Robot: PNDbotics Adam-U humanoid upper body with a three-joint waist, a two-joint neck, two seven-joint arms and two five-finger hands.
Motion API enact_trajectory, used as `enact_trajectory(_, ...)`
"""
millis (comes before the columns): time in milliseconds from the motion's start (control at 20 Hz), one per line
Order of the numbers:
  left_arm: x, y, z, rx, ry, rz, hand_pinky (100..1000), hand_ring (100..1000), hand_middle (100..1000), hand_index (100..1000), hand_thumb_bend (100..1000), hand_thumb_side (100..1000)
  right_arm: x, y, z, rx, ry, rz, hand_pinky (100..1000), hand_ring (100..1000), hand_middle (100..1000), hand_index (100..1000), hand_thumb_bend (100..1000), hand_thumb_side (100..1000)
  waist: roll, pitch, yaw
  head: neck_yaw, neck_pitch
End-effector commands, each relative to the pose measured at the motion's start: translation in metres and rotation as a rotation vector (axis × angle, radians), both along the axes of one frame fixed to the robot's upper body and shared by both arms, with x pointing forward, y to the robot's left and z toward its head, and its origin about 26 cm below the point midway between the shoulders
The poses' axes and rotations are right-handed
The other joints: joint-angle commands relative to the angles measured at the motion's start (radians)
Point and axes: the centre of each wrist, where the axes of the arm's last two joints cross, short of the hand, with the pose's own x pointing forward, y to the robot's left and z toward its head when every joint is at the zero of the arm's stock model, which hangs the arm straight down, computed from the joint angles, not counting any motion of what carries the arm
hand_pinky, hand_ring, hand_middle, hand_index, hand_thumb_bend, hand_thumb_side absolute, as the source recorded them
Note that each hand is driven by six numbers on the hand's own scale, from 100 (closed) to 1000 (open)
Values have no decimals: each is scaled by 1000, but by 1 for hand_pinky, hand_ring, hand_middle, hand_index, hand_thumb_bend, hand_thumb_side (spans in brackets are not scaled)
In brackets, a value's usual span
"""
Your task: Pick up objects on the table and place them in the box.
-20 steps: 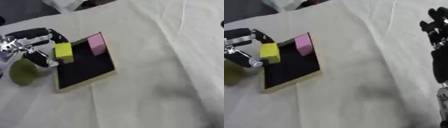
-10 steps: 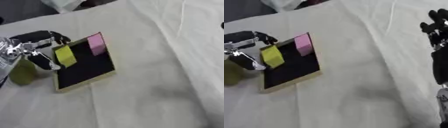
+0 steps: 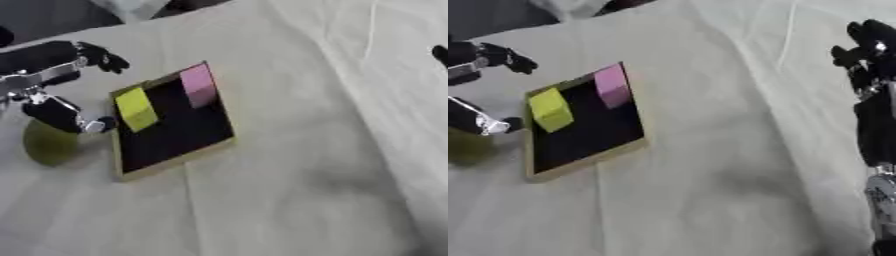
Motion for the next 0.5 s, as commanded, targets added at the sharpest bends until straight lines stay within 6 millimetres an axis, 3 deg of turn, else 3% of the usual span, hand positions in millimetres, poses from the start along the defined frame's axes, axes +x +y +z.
enact_trajectory(50, -17, 14, 14, 38, -30, 41, 923, 839, 776, 924, 506, 217, -2, -4, 7, -21, -21, -16, 920, 997, 537, 832, 100, 662, -21, -38, 6, -5, 12)
enact_trajectory(300, -26, 31, 0, 45, -15, 118, 925, 845, 781, 928, 534, 208, -2, -5, 7, -17, -24, -21, 920, 997, 536, 832, 100, 662, -29, -37, 17, -6, 23)
enact_trajectory(350, -26, 33, -2, 45, -17, 137, 926, 846, 783, 930, 486, 100, -2, -5, 7, -16, -24, -20, 920, 998, 536, 833, 100, 661, -31, -36, 18, -4, 24)
enact_trajectory(400, -25, 36, -4, 43, -21, 157, 926, 846, 784, 931, 540, 201, -2, -4, 6, -16, -23, -19, 920, 998, 536, 833, 100, 661, -33, -35, 18, -2, 25)
enact_trajectory(500, -21, 41, -6, 32, -33, 191, 927, 845, 783, 931, 534, 193, -2, -4, 5, -15, -22, -18, 920, 999, 535, 833, 100, 661, -38, -33, 17, 2, 24)
